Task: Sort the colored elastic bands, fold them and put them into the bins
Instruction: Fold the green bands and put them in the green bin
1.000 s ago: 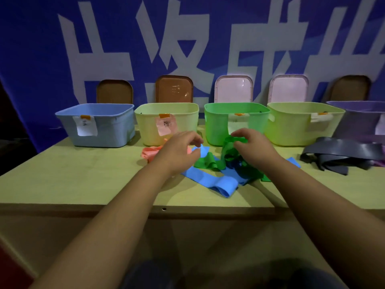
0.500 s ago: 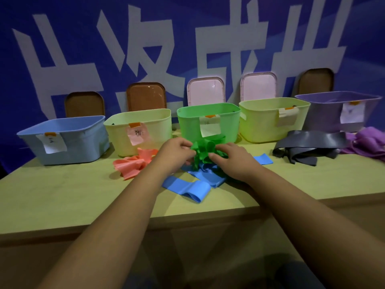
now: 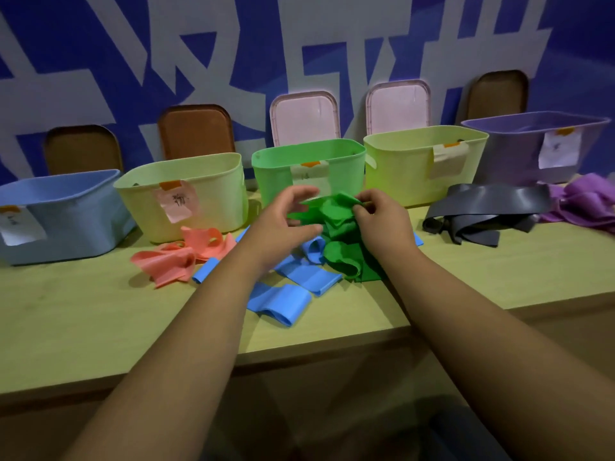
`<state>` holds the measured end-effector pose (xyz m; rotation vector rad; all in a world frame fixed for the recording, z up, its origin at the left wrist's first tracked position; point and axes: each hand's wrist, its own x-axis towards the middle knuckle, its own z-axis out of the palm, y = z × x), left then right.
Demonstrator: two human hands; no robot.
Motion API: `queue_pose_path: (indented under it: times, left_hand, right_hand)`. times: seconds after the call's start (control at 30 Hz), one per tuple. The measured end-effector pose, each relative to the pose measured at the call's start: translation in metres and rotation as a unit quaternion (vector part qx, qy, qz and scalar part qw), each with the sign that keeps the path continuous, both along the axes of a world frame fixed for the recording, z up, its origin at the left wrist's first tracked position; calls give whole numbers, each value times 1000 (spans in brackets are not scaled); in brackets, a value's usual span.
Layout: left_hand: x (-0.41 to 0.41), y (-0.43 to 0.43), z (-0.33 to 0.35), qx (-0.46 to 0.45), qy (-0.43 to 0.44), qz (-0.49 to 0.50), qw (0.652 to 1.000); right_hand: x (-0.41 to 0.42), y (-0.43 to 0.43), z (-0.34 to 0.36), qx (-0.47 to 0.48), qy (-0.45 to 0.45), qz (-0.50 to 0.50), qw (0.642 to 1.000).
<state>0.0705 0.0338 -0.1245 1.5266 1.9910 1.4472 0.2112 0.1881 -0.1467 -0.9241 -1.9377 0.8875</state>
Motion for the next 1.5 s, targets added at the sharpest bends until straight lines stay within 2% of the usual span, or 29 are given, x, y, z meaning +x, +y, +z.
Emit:
queue_pose_path:
  times: [0.13,0.2,0.3,0.37,0.43,0.5,0.6,0.67,0.73,0.93,1.03,1.13,1.23,1.5]
  left_hand:
    - [-3,0,-6,-101,121,32,987]
    - [-7,2,-9,-124,168,61,976]
    - [-10,-1,-8,-121,173,111,971]
    - [-8,-6,-7,-129,173,124,969]
    - [-8,-10,-7,-123,190,116,967]
    - [-12,-15,-3,-122,209,89,966]
    - [-17,-30,14,-238,195,9,952]
    - [-17,-43,22,-362,172,-52,915]
    - [-21,-51,21,-432,201,-98,874]
    - [-33,-59,15,-422,211,-137,871]
    - [-26,-59,25,-445,230,-144,853]
    - [-16,-54,37,-483,271,-108,826]
    - [-11,-50,41,-489,306,-90,812]
    - [1,-59,43,-442,263,-99,852]
  right_hand:
    - [2,3,-1,-2,-12,-37,999]
    - [5,2,-1,-6,-21,-55,998]
    - [10,0,0,27,-25,-76,996]
    - [14,-9,1,79,1,-46,996]
    - [15,-18,1,150,16,31,988]
    - [15,-25,-4,187,-32,115,975]
    - [13,-28,-9,195,-149,173,954]
    - [12,-28,-10,190,-191,179,946]
    - [13,-28,-8,181,-207,182,944]
    - [16,-33,-3,154,-216,191,945]
    - [16,-32,-3,147,-212,191,947]
    - [16,-31,-4,139,-202,190,951]
    - [14,-29,-6,136,-193,190,953]
    - [11,-26,-9,137,-177,188,956]
